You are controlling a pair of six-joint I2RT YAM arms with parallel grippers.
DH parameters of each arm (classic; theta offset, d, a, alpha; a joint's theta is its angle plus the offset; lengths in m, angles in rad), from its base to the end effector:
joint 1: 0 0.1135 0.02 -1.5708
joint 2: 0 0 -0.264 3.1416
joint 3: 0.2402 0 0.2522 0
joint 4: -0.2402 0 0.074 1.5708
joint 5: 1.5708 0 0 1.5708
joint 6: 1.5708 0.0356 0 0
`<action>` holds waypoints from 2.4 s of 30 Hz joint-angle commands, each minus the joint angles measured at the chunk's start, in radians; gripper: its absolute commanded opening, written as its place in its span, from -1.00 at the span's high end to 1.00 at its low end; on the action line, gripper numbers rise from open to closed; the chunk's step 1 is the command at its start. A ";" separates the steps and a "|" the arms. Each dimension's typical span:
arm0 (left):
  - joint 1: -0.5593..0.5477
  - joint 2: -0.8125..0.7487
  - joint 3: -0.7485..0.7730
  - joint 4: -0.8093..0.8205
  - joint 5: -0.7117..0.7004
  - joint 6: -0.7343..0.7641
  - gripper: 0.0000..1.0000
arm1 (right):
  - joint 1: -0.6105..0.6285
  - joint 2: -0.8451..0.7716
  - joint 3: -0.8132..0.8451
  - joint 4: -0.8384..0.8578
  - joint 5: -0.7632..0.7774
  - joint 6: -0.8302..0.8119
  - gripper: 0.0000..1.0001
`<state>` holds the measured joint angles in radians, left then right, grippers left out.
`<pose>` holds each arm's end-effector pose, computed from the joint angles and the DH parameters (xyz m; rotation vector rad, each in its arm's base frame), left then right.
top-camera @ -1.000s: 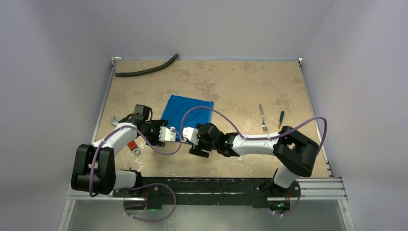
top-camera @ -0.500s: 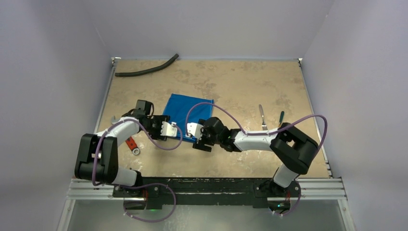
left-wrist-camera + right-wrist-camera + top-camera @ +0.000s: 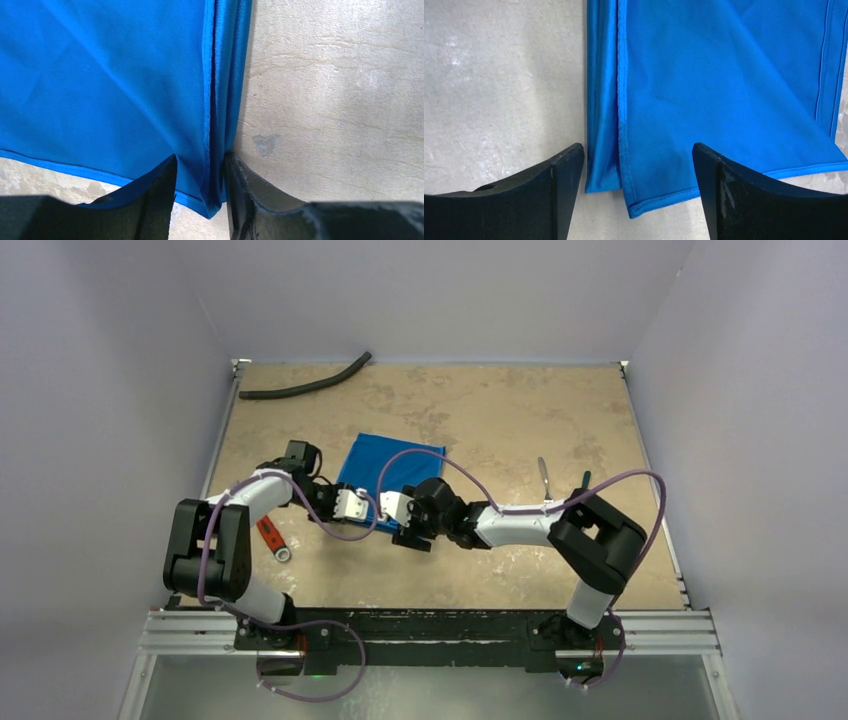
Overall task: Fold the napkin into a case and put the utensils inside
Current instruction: Pick up the upper triangle-folded napkin from the center of the board.
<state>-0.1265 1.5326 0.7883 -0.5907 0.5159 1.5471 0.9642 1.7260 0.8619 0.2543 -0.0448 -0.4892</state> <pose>0.2510 -0.0496 0.1534 1.9944 1.6893 -0.3208 0.2012 0.2928 0.1642 -1.4792 1.6253 0.3173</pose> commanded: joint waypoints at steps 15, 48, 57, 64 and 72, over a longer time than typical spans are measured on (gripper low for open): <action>0.211 0.073 -0.055 -0.100 -0.088 0.162 0.35 | 0.039 0.060 0.057 -0.076 0.037 0.101 -0.68; 0.038 0.094 -0.043 0.024 -0.120 0.227 0.09 | 0.030 0.028 0.007 -0.121 0.073 0.211 -0.46; 0.011 0.189 0.074 -0.114 -0.137 0.238 0.27 | -0.001 0.030 0.032 -0.104 0.103 0.225 -0.28; 0.009 0.175 0.058 -0.090 -0.132 0.236 0.50 | 0.002 0.039 0.035 -0.062 0.132 0.208 -0.28; 0.008 0.180 0.081 -0.091 -0.105 0.218 0.89 | 0.000 0.088 0.084 -0.114 0.084 0.253 0.28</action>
<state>-0.1127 1.6482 0.9043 -0.6067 0.4408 1.7733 0.9680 1.7691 0.9115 0.2138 0.0441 -0.2680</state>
